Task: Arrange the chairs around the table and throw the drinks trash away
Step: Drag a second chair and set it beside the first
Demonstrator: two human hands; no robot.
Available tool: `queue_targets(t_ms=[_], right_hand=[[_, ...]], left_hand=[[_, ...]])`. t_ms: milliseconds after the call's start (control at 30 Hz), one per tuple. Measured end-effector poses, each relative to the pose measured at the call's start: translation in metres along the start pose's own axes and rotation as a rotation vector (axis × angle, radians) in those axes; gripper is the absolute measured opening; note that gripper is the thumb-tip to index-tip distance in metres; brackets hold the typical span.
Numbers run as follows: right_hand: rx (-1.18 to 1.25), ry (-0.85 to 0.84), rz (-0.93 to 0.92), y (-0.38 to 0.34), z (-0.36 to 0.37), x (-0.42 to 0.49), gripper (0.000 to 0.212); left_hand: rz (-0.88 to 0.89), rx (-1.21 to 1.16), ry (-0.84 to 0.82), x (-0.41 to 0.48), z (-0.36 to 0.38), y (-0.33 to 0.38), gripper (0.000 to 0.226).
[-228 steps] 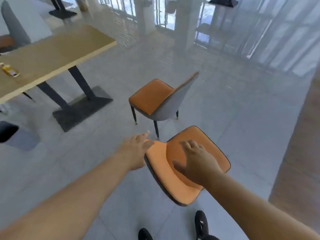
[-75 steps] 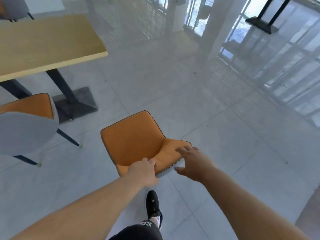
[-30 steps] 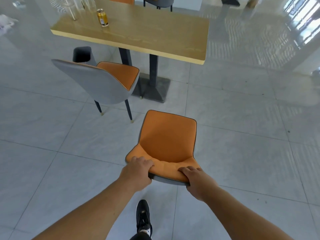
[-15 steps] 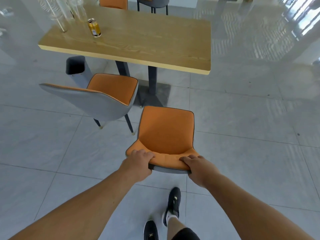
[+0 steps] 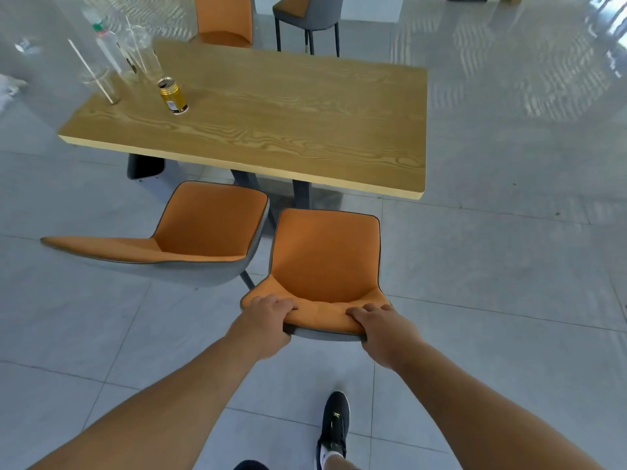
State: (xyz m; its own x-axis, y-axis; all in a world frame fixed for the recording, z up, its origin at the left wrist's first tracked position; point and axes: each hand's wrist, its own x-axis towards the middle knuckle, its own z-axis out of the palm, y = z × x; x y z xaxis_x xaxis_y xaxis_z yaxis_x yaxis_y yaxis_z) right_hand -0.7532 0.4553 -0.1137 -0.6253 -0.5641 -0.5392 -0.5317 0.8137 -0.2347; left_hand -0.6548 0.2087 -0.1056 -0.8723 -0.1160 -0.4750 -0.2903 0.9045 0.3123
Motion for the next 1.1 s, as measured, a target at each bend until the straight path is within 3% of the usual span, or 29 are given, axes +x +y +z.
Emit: queue_targets(t_ms=[167, 333, 600, 767, 933, 1100], right_hand=[[0.007, 0.034, 0.053, 0.011, -0.037, 0.046, 0.053], [-0.029, -0.105, 0.095, 0.013, -0.039, 0.047, 0.055], [-0.143, -0.046, 0.236, -0.051, -0.033, 0.048, 0.041], [-0.121, 0.054, 0.155, -0.133, -0.024, 0.068, 0.039], [-0.190, 0.057, 0.184, -0.186, -0.018, 0.092, 0.043], [-0.221, 0.159, 0.215, -0.195, -0.012, 0.102, 0.026]], left_hand=[[0.025, 0.004, 0.007, 0.053, -0.033, -0.004, 0.057], [0.039, 0.012, -0.090, 0.058, -0.033, 0.002, 0.058], [0.173, 0.018, -0.110, 0.053, -0.047, -0.034, 0.055], [0.108, 0.216, 0.007, 0.044, -0.092, -0.119, 0.035], [-0.046, 0.393, 0.078, 0.028, -0.121, -0.248, 0.049], [0.073, 0.286, 0.180, 0.028, -0.124, -0.303, 0.050]])
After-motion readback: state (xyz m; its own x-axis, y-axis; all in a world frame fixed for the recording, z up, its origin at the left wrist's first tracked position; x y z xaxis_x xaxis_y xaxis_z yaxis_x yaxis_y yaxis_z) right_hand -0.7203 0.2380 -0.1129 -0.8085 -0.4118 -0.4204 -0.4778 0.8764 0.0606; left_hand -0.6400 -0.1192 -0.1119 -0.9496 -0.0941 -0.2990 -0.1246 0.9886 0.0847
